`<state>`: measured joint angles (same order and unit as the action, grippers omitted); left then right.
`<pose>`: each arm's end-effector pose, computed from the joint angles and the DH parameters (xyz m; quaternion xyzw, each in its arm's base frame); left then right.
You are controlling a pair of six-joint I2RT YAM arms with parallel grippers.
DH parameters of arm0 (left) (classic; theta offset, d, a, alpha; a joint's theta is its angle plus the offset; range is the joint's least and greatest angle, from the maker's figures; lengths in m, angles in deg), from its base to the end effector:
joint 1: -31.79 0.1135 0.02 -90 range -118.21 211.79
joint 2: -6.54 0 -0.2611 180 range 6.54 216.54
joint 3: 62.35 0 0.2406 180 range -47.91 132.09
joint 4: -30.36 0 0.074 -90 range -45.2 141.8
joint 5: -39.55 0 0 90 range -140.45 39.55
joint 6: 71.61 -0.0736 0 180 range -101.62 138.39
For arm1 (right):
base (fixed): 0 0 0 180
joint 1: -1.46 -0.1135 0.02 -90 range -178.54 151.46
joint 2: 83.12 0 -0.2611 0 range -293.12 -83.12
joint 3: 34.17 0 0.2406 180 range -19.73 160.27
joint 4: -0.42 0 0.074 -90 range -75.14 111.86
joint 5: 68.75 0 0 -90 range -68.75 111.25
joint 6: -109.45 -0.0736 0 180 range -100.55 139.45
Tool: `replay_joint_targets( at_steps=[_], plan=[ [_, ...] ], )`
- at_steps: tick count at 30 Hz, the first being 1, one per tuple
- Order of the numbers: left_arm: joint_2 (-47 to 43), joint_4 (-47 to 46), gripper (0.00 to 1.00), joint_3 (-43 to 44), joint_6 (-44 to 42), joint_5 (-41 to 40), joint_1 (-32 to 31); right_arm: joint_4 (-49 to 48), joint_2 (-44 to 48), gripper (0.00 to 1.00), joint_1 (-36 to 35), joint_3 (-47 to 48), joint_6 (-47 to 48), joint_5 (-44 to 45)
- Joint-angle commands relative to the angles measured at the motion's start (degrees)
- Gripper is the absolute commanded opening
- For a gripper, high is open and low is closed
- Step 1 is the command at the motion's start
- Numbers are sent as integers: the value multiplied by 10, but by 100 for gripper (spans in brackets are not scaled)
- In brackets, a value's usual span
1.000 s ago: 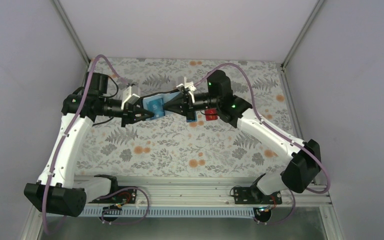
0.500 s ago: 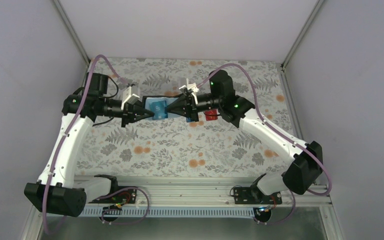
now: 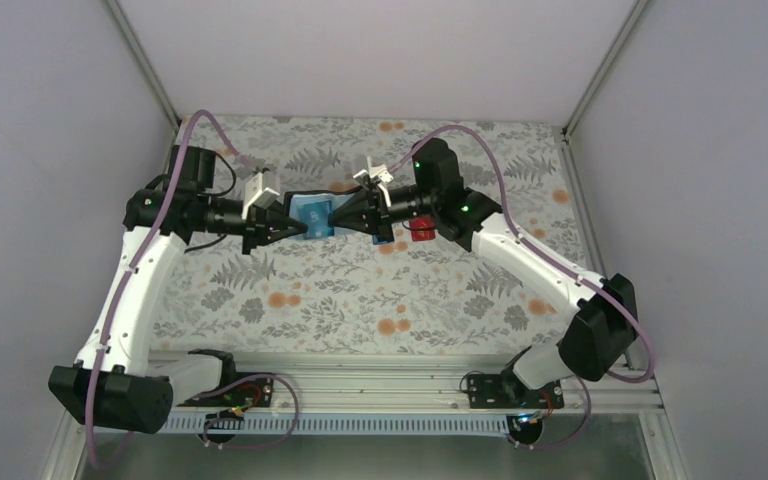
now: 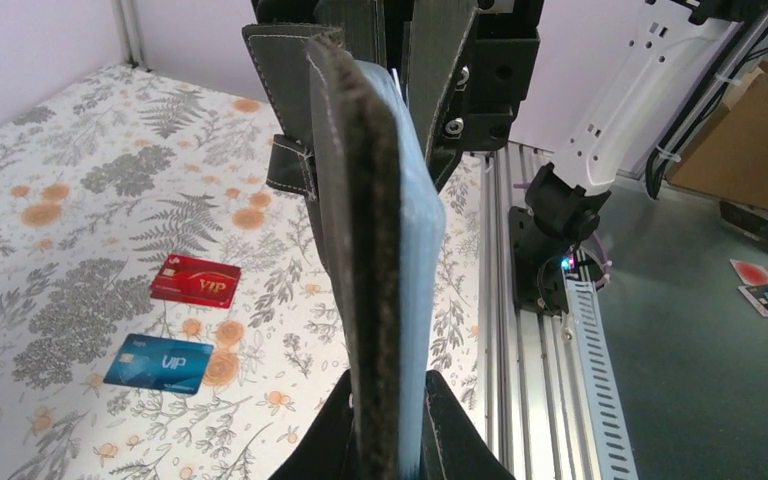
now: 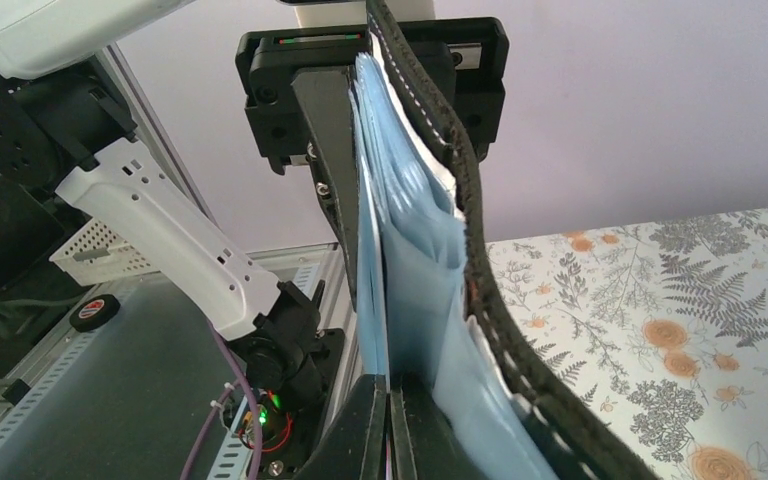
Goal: Take the credit cards out of the card holder
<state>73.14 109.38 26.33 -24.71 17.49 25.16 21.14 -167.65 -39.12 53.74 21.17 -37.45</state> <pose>0.1855 -0.0902 0.3584 0.4785 0.6545 -0.4349 0.3917 0.2192 0.2705 0.3541 -0.5242 0.5501 0.5442 0.3556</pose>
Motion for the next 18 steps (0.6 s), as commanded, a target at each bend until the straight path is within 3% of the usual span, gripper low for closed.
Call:
replay_joint_targets(
  at_steps=[1, 12, 15, 18],
  plan=[
    [-8, -16, 8, -1, -15, 47, -5, -20, 21, 4, -3, -8, 0, 23],
    [-7, -13, 12, 4, -16, 48, -3, 11, 46, 4, 27, -19, -6, 74],
    [-6, -15, 4, 8, -12, 47, -1, 29, 49, 4, 34, -14, -3, 89],
    [-9, -37, 2, 17, 24, 43, 14, 44, 52, 4, 50, -21, -4, 109]
  ],
)
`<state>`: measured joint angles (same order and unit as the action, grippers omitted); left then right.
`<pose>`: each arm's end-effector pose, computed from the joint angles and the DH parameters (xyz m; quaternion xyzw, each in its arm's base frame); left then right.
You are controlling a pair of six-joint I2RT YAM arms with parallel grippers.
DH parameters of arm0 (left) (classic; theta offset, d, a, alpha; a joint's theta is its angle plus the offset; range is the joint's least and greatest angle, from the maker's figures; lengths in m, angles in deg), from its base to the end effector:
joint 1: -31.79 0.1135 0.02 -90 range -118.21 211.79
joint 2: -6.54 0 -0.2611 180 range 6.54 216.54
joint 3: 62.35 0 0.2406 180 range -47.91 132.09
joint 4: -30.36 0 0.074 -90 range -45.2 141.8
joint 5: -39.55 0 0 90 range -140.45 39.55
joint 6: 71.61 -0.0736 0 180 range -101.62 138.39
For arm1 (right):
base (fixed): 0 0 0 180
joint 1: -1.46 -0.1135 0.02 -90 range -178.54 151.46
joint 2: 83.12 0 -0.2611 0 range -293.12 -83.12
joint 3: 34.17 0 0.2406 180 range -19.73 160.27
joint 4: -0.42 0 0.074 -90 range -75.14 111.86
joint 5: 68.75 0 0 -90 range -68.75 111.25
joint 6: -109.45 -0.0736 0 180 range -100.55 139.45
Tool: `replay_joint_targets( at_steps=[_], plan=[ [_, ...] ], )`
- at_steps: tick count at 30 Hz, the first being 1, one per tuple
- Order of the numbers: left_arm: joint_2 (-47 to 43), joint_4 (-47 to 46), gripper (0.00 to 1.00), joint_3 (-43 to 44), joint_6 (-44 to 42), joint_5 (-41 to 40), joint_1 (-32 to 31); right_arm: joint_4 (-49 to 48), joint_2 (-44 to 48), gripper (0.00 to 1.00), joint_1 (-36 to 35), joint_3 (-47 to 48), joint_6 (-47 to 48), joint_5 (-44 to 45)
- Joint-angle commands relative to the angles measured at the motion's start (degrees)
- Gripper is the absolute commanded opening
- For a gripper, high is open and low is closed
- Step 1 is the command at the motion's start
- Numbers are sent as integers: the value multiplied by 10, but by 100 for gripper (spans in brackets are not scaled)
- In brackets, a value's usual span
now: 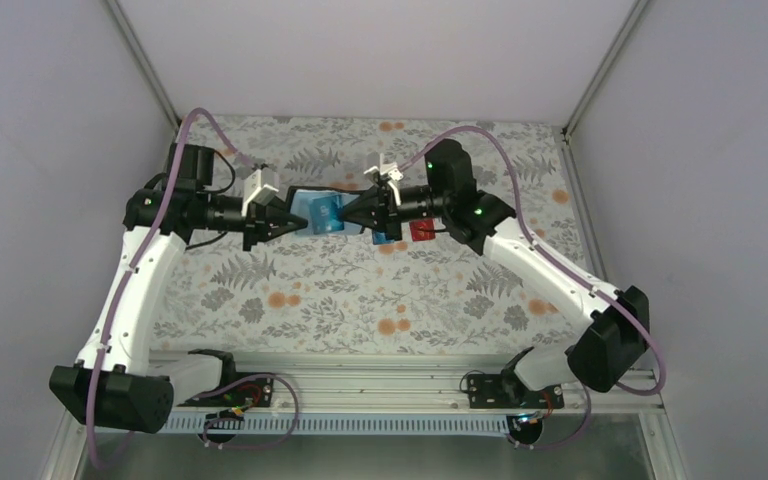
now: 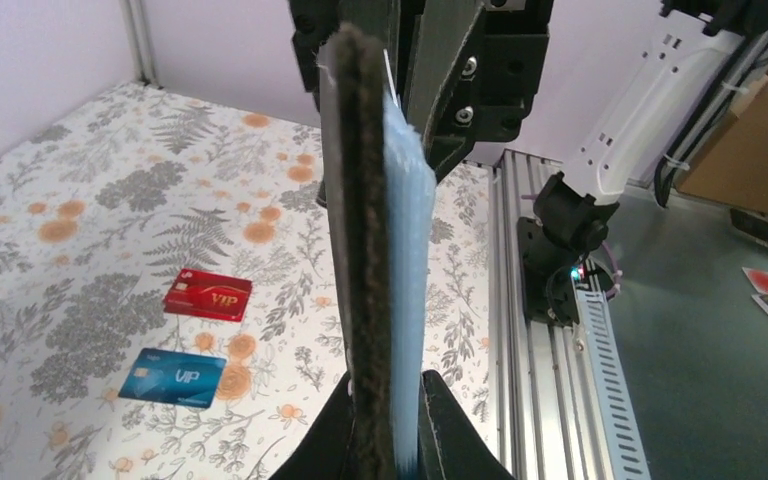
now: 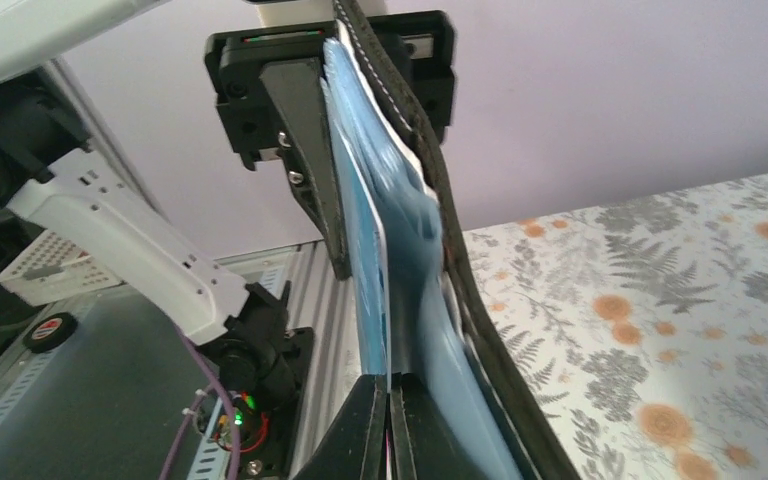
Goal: Take the credit cards out of the card holder
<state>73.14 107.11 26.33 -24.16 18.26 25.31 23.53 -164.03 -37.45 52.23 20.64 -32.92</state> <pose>0.1885 -0.0904 0.3614 0.4822 0.6447 -0.4337 0.4047 0.2192 0.2536 0.3589 -0.4989 0.5828 0.5177 0.3787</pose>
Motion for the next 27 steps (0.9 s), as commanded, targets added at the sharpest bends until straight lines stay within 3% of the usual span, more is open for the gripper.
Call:
replay_joint_targets(
  at_steps=[1, 4, 6, 8, 9, 12, 16, 27],
  plan=[
    [-9, -25, 2, 18, 35, 32, 19, 23, 16, 4, 42, -11, -3, 68],
    [-10, -69, 2, 16, 100, -4, 37, 24, 11, 4, 86, -31, -27, 69],
    [-14, -120, 2, 8, 159, -69, 48, 23, 1, 4, 125, -46, -53, 70],
    [-18, -165, 2, -4, 218, -181, 56, 40, -27, 4, 173, -52, -76, 75],
    [-18, -186, 2, -12, 245, -276, 59, 62, -49, 4, 184, -44, -77, 89],
    [-7, -216, 2, -31, 284, -418, 74, 164, -155, 4, 190, 12, -68, 128],
    [-3, -216, 2, -38, 283, -386, 88, 184, -247, 4, 189, 40, -42, 19],
    [-8, -215, 2, -50, 272, -376, 88, 233, -397, 4, 189, 113, -13, 10]
  ],
)
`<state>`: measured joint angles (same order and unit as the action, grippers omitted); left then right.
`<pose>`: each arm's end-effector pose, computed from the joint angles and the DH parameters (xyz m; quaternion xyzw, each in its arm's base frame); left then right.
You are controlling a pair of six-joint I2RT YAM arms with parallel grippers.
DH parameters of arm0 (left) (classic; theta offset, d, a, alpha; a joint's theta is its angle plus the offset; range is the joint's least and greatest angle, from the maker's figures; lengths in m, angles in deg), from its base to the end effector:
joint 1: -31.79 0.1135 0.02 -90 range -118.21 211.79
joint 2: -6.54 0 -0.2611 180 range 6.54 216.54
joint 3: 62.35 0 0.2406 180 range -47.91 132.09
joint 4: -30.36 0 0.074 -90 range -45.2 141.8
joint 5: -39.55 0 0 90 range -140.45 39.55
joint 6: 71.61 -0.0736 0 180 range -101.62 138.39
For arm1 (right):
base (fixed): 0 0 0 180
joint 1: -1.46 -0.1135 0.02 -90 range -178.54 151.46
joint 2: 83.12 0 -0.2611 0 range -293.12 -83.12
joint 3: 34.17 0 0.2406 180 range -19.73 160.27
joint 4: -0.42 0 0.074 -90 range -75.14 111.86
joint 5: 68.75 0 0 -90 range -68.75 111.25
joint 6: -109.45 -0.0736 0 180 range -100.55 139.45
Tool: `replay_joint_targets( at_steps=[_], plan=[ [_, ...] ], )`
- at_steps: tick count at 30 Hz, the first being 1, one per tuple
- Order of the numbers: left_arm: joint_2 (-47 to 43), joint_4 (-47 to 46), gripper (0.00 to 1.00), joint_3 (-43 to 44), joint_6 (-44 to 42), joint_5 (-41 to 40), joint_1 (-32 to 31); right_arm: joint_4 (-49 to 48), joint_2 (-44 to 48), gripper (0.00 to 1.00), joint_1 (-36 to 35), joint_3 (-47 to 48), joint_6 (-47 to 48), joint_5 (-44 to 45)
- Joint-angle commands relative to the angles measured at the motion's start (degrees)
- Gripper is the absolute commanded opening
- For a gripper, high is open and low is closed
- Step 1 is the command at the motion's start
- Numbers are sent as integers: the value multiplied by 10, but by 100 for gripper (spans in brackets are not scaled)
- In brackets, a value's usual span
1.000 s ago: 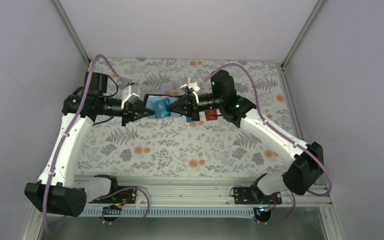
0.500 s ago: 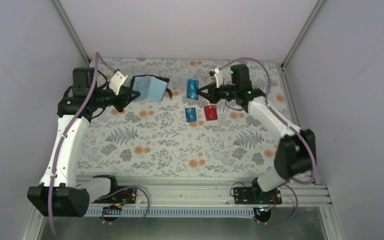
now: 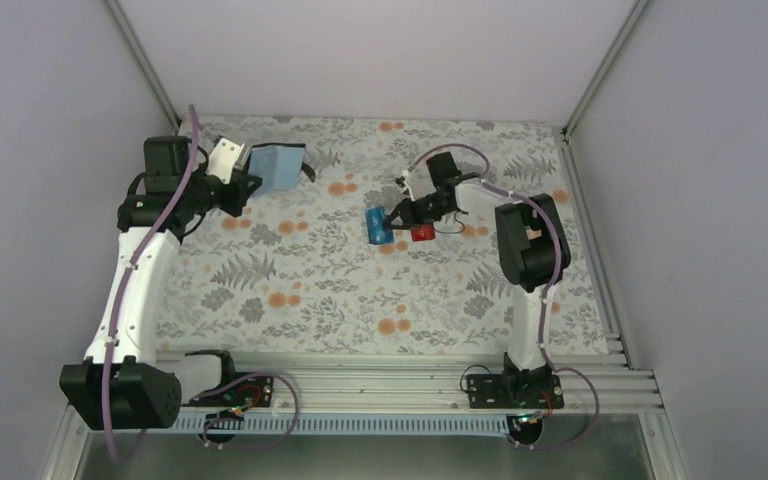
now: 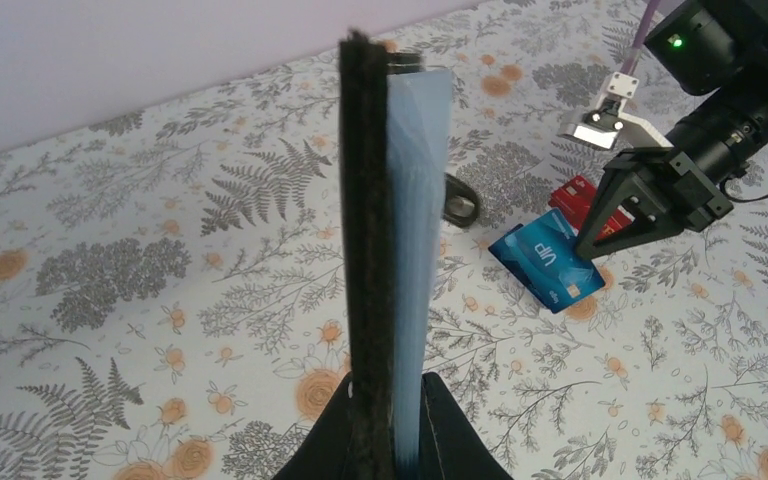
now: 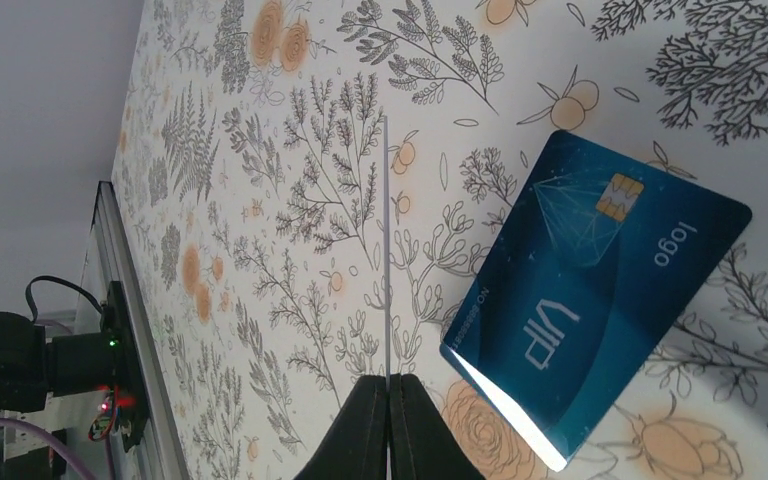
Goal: Take the credit cards out of the card holder
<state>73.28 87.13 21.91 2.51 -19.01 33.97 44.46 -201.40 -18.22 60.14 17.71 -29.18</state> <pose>0.2535 -0.0288 0.3393 0.2190 0.8497 -0.1770 0.4458 0.3658 0.1911 0.1336 -0.2187 0.8646 0.4430 0.0918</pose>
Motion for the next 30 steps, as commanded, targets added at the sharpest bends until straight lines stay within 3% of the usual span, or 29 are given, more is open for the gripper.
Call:
replay_joint_targets(
  at_steps=[1, 7, 20, 25, 30],
  plan=[
    [-9, -15, 2, -6, 5, -2, 1, 28, -35, 4, -3, 42, 18, -26],
    [-11, -12, 2, -7, 2, -1, 1, 49, -74, 4, -3, 84, 24, -12],
    [-10, -11, 2, -8, 1, 4, 1, 61, -78, 4, -3, 73, 20, 64],
    [-10, -11, 2, -8, 1, 4, 1, 57, -86, 4, -4, 80, 19, 48],
    [-9, -11, 2, -8, 1, 6, 1, 48, -89, 18, -4, 85, 10, 63]
  ],
)
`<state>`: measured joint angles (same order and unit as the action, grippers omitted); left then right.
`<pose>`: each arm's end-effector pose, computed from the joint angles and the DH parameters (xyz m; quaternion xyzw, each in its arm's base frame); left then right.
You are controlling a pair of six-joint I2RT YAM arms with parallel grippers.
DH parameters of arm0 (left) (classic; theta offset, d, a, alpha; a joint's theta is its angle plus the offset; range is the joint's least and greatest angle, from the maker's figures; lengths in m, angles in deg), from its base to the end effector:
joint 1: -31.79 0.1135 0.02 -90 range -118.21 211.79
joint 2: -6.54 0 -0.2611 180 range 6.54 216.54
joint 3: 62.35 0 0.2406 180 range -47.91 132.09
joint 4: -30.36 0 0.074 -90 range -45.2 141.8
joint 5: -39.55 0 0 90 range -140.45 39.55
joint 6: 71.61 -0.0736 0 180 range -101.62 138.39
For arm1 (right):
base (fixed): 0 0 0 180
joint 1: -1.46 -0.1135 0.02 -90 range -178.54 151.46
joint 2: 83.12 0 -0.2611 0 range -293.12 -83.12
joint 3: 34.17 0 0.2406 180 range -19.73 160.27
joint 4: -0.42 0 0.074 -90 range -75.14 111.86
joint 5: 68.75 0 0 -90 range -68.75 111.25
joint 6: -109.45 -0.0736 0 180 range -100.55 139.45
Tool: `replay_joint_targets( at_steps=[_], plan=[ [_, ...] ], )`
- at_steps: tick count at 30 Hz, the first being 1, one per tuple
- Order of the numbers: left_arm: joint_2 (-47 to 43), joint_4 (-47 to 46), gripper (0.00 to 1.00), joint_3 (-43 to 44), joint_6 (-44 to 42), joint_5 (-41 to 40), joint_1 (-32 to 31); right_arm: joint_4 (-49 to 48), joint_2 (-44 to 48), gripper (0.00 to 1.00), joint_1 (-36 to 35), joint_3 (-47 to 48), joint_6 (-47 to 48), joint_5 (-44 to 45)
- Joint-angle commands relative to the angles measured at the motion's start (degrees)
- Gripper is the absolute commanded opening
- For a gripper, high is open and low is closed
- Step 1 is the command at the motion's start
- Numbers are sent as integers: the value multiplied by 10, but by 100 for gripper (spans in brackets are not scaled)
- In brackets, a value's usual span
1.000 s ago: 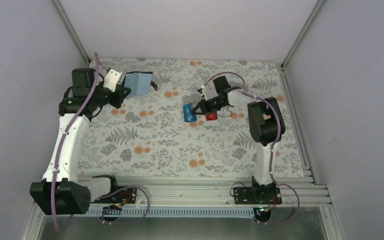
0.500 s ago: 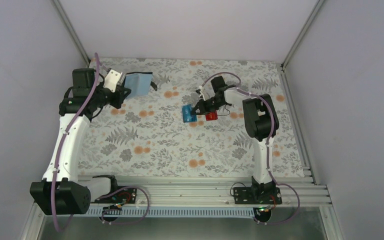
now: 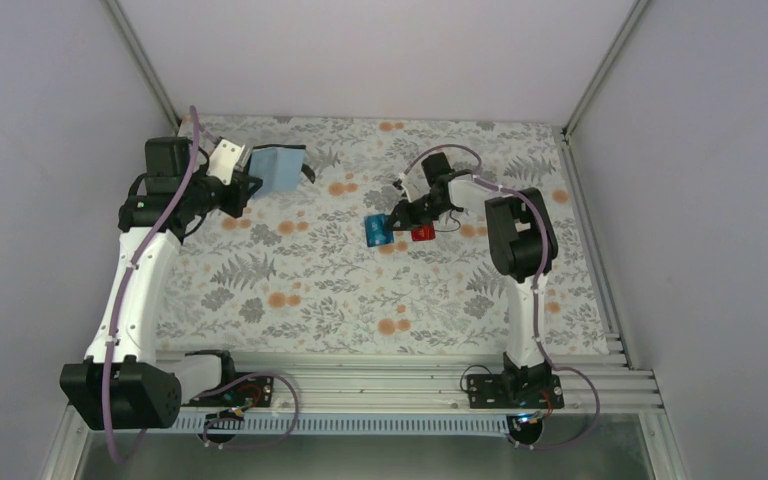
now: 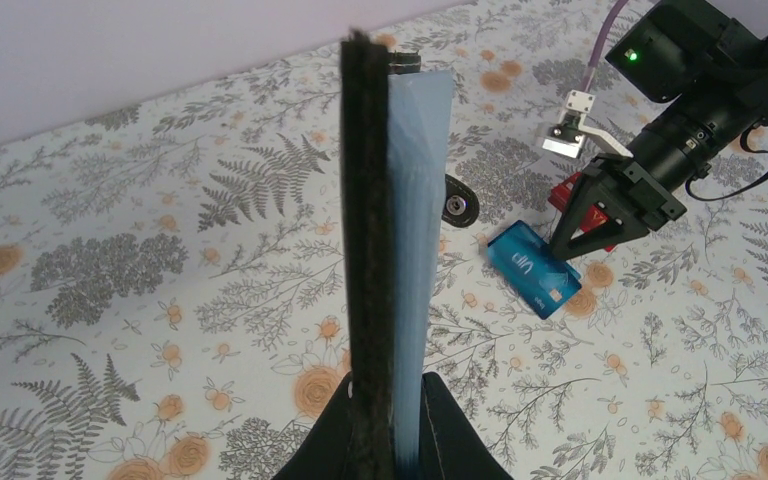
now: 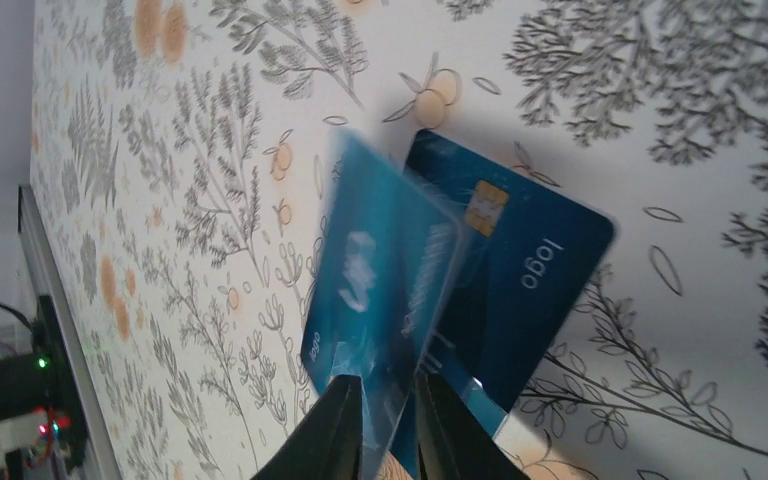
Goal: Take the credit cards out of the card holder
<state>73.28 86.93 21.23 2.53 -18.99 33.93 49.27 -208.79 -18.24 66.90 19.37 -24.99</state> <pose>0.2536 -0.0290 0.3357 0.2184 0.8514 -0.1785 0.4422 0.3837 0.1938 0.1057 -0.2108 0.8872 0.4055 0.0637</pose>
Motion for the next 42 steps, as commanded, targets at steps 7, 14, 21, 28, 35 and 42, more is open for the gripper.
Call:
replay_joint_targets(
  at_steps=[7, 14, 21, 28, 35, 42],
  plan=[
    [-8, -7, 2, -4, -5, 28, 2, -8, 27, 36, -5, 26, -29, 38],
    [-5, 34, 2, 7, -55, 187, 2, -122, 242, 59, -53, -50, -59, 162],
    [-1, 75, 2, 3, -115, 334, 0, -371, 442, 99, -132, -203, -28, 22],
    [-14, 199, 2, 25, -272, 461, -1, -386, 416, 99, -158, -189, -55, 42],
    [-16, 196, 2, 20, -277, 461, -1, -382, 403, 89, -185, -174, -17, -54],
    [-16, 173, 3, 13, -250, 443, -1, -382, 390, 6, -191, -162, -15, -94]
  ],
)
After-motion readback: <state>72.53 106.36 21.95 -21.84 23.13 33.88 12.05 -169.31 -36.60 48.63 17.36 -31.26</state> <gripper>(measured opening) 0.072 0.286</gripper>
